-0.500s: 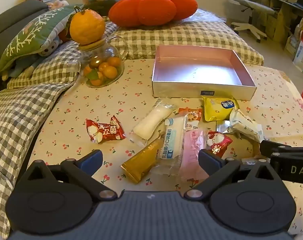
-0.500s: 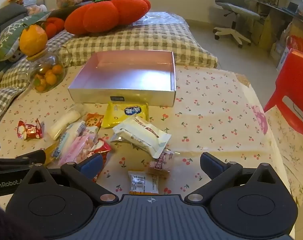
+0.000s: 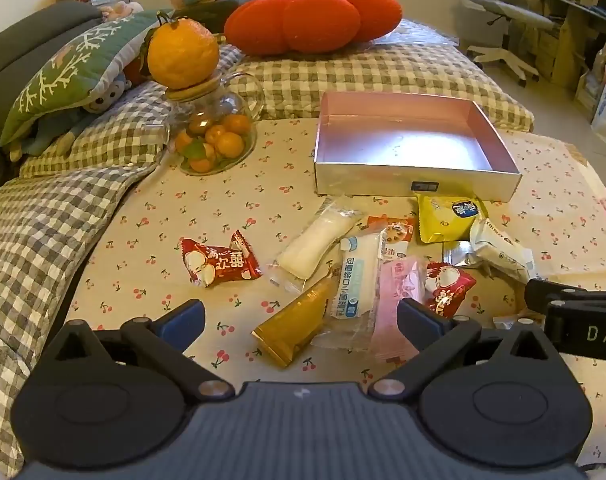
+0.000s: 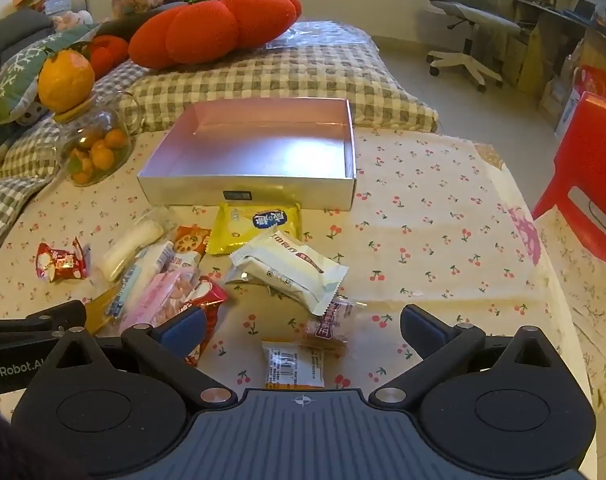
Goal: Organize snacks
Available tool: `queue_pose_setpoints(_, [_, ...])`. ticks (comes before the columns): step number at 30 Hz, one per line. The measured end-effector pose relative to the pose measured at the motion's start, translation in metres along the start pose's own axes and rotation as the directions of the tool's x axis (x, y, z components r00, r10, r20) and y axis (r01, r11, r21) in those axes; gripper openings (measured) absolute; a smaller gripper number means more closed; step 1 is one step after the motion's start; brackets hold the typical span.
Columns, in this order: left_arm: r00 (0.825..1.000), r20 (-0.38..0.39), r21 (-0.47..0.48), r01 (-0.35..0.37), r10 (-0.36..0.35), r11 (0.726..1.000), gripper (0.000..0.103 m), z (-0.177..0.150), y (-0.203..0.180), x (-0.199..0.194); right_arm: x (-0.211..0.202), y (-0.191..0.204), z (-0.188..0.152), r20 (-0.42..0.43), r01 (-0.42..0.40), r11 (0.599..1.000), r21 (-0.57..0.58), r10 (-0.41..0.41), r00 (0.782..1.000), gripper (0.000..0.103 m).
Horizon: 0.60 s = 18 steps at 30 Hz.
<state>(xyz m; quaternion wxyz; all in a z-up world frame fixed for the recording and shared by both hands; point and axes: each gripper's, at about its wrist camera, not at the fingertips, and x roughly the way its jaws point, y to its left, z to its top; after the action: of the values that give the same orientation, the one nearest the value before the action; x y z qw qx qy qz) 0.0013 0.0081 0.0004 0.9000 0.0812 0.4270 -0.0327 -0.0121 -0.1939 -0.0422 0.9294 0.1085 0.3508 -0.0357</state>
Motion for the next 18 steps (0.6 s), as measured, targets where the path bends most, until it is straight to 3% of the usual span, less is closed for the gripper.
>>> queue_pose_setpoints(18, [1.000,-0.010,0.000,-0.016,0.016,1.000,0.102,-0.0010,-0.0019,0.0030,0.0062,-0.0012,-0.0010,-0.048,-0.027,0.999,0.019,0.028,0.998,0.103])
